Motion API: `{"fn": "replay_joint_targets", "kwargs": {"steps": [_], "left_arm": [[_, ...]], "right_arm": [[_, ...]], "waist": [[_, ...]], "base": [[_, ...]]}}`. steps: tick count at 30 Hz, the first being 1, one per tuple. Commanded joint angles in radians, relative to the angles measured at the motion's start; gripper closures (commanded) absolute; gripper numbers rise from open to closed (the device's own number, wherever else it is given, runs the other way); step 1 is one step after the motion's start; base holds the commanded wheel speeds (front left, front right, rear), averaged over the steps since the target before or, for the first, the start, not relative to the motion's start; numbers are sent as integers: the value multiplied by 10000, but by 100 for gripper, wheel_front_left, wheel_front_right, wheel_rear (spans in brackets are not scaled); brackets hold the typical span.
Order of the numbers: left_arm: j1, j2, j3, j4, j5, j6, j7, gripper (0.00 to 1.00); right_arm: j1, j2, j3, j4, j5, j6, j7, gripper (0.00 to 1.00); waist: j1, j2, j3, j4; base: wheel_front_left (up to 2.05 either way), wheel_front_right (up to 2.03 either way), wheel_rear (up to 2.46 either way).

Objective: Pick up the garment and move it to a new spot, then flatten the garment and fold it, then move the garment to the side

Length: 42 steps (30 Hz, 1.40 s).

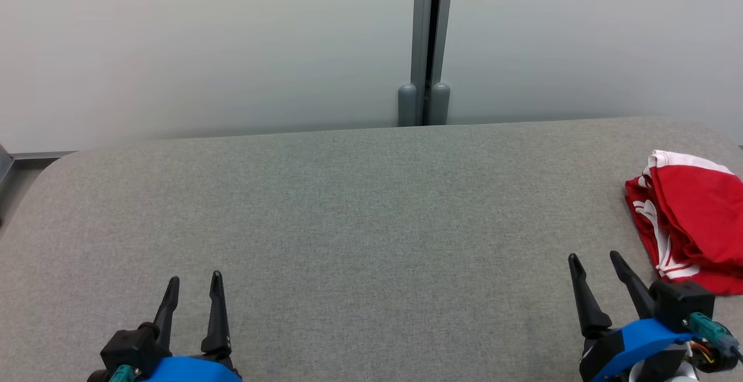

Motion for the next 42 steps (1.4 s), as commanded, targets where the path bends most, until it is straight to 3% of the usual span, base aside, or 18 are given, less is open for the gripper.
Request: {"fn": "replay_joint_targets", "kwargs": {"steps": [1, 4, 5, 10, 42], "left_arm": [[-113, 3, 37, 36, 65, -53, -42, 0], [-138, 6, 22, 67, 91, -71, -43, 0], [-15, 4, -8, 38, 25, -44, 2, 100], [199, -65, -14, 395, -96, -45, 94, 100], [-289, -145, 576, -197, -5059, -117, 1470, 100]], "right_arm": [[29, 20, 27, 78, 96, 1, -12, 0], [50, 39, 29, 120, 144, 1, -15, 0], [2, 15, 23, 123, 58, 0, 0, 100], [96, 72, 10, 538, 136, 0, 44, 100], [-181, 239, -323, 276, 5490, 0, 787, 100]], "waist": [[0, -1, 5, 3], [0, -1, 14, 14], [0, -1, 16, 11], [0, -1, 19, 9], [0, -1, 76, 24]], "base": [[0, 0, 0], [0, 0, 0], [0, 0, 0], [0, 0, 0], [0, 0, 0]]}}
